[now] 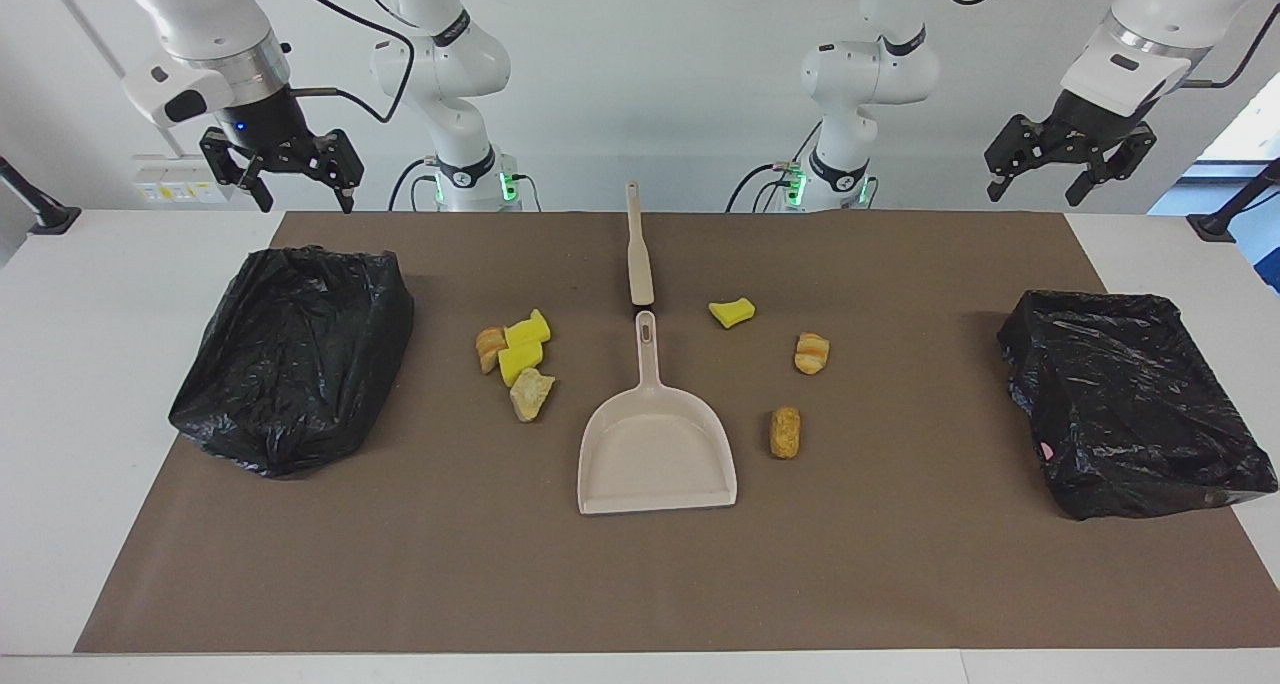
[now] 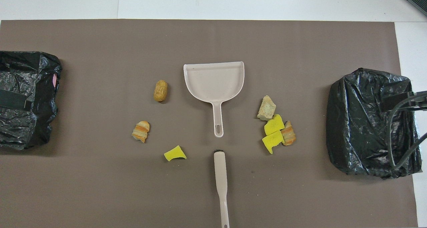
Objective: Sweep and dump trash in bin
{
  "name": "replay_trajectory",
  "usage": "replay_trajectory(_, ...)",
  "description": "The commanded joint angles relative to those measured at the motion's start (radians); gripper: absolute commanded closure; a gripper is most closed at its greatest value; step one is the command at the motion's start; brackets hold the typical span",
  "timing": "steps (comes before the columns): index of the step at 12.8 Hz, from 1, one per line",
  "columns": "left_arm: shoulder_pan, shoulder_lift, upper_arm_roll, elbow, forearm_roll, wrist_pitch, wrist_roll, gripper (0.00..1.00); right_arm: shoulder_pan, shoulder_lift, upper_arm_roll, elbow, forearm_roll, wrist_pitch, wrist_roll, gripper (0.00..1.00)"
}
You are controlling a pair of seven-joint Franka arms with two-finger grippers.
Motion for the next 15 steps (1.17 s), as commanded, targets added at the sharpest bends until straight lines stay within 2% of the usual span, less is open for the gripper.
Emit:
replay_trajectory(1,-0.006,-0.021,0.009,-0.017,0.003,-0.011,0.006,0.0,0.0,-0.022,-0.008,-0.023,0.025,-0.004,-0.024,0.0)
replay_trajectory(10,-0.017,-0.02,-0.008,-0.017,0.004,-0.008,-0.005,0.0,-0.005,-0.02,-0.008,-0.022,0.024,0.002,-0.019,0.0)
replay_trajectory(15,-0.025,-0.049,-0.086,-0.057,-0.007,-0.002,-0.01,0.0,-0.002,-0.02,-0.008,-0.022,0.024,0.004,-0.019,0.0)
